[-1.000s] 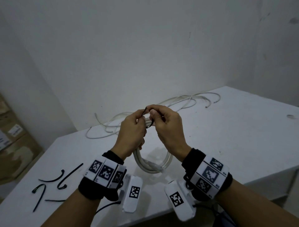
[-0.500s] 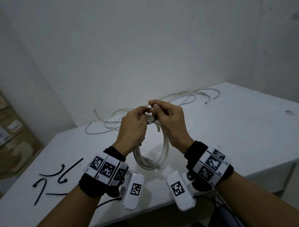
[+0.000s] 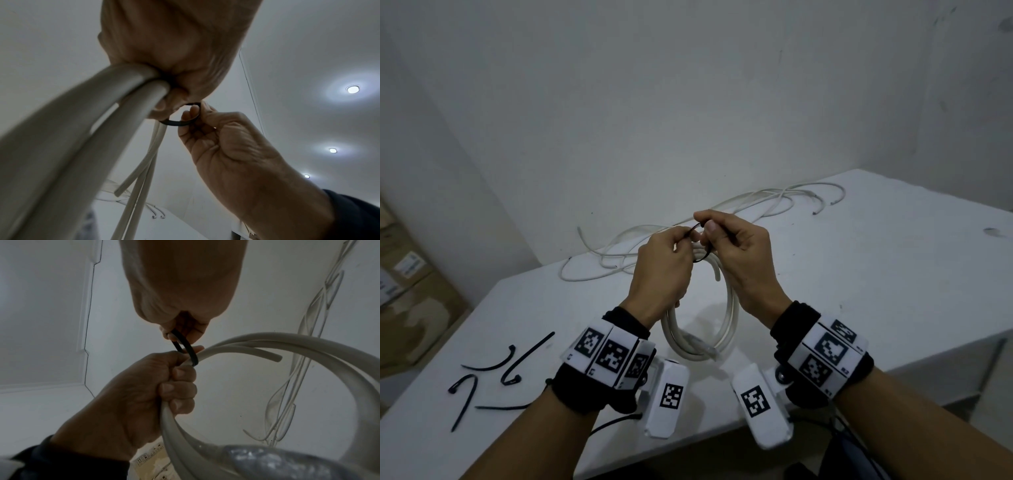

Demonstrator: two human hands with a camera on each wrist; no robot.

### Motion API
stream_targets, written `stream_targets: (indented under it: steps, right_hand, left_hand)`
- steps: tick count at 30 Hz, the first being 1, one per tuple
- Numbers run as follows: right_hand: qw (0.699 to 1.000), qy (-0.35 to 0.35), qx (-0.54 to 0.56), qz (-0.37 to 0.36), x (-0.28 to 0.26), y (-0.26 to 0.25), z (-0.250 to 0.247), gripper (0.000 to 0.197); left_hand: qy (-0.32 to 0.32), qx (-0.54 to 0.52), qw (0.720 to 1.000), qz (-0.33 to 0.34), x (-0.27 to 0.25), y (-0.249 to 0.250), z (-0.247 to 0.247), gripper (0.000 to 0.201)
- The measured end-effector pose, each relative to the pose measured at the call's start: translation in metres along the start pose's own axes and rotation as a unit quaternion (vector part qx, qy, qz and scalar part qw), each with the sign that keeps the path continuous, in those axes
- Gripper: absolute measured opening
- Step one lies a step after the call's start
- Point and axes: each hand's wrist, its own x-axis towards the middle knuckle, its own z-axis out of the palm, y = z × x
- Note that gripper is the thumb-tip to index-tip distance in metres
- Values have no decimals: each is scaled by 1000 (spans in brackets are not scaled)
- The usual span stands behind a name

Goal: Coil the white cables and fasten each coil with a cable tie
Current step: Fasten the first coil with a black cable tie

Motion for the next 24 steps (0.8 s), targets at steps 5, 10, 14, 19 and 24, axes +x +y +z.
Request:
stream_targets:
  steps: [5, 10, 14, 19, 24]
  right_hand:
    - [1000, 2, -1, 12, 1, -1, -1, 18]
    - [1000, 2, 3, 22, 1, -2, -5, 17]
    - [1000, 13, 14, 16, 0, -2, -6, 17]
    - [1000, 16, 14, 17, -3, -1, -9, 18]
    - [999, 30, 17, 11, -3, -1, -10, 18]
  left_hand:
    - [0, 34, 999, 16, -1, 0, 1, 30]
    - [10, 71, 997, 41, -1, 0, 4, 30]
    - [7, 77, 996, 35, -1, 1, 7, 30]
    - [1, 89, 996, 26, -3, 4, 9, 32]
    - [2, 87, 996, 24, -3, 5, 12, 30]
